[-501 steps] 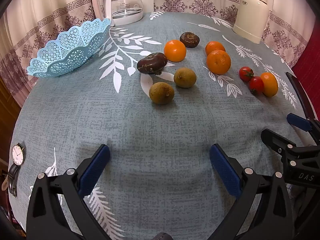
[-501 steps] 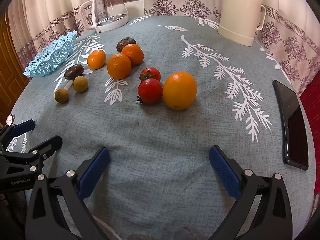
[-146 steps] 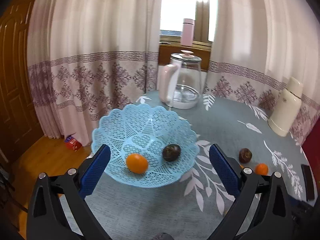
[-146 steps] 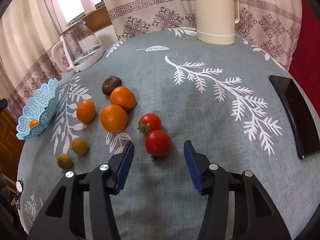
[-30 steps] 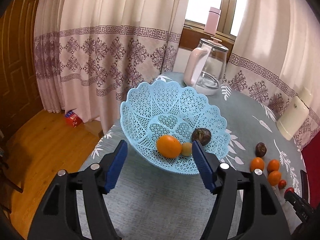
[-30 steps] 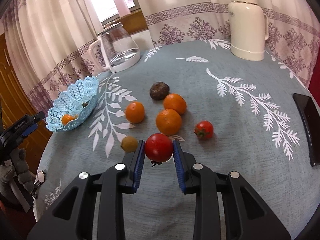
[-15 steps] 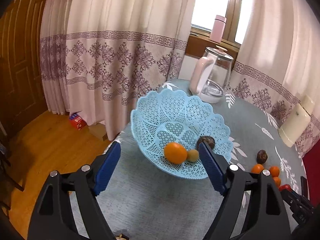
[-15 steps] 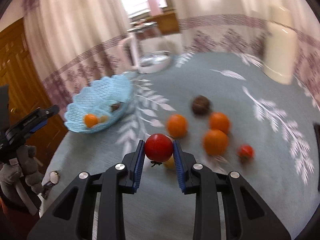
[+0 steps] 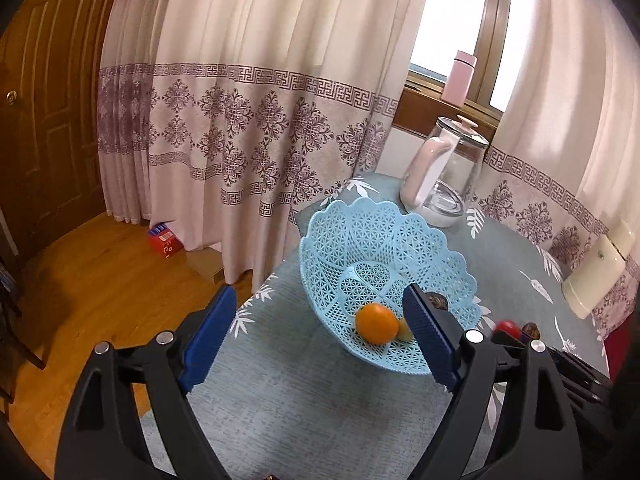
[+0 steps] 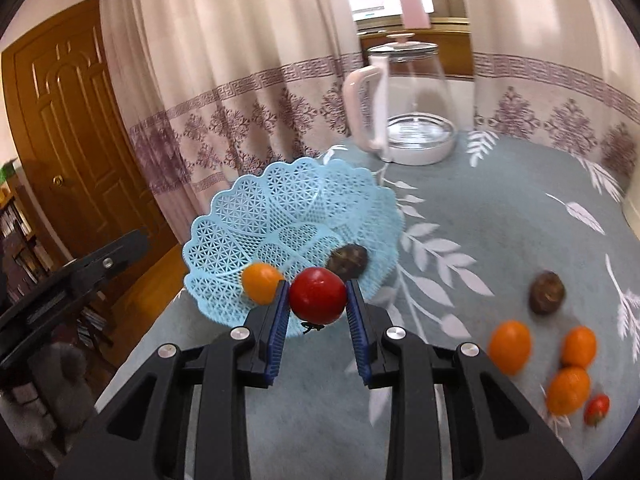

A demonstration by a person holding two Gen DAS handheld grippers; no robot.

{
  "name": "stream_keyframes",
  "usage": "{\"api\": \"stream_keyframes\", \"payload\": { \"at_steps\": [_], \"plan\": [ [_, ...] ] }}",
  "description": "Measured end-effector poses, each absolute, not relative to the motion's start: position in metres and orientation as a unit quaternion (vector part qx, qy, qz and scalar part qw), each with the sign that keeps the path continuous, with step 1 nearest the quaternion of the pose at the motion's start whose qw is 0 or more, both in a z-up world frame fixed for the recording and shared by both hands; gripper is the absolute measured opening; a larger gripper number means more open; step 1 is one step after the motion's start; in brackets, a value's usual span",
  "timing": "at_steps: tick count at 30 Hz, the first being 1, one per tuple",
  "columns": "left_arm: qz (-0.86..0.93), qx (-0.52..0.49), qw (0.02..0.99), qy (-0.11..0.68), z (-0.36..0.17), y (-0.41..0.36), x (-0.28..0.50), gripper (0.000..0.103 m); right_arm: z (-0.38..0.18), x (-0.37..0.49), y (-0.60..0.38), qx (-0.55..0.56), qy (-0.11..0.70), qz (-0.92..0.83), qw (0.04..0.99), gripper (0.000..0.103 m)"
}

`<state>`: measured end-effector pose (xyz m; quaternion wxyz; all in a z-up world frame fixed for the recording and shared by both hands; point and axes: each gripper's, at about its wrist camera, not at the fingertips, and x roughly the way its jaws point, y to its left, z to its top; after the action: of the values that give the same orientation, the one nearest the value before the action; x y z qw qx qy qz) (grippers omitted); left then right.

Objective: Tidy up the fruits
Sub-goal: 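Carry the red tomato to the basket with the right tool and release it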

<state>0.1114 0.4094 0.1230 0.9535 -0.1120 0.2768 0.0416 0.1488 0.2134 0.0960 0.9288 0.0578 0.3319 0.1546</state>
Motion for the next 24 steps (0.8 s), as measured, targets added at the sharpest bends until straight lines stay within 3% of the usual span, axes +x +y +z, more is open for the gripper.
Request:
{"api": "stream_keyframes", "payload": {
  "at_steps": [6, 10, 24],
  "plan": [
    [0.046, -0.118, 0.952, 0.279, 0.122, 0.414, 0.114, 0.088, 0.087, 0.170, 0.224, 0.058, 0.345, 0.152, 0.924, 0.031],
    [0.047, -0.119, 0.952, 0.279, 0.121, 0.414, 0.115, 0.091, 0.087, 0.167, 0.216, 0.071, 0.342, 0.150, 0.925, 0.046],
    [0.038, -0.114, 0.953, 0.278, 0.122, 0.405, 0.114, 0.097, 0.073, 0.133, 0.174, 0.132, 0.348, 0.122, 0.920, 0.048]
  ]
}}
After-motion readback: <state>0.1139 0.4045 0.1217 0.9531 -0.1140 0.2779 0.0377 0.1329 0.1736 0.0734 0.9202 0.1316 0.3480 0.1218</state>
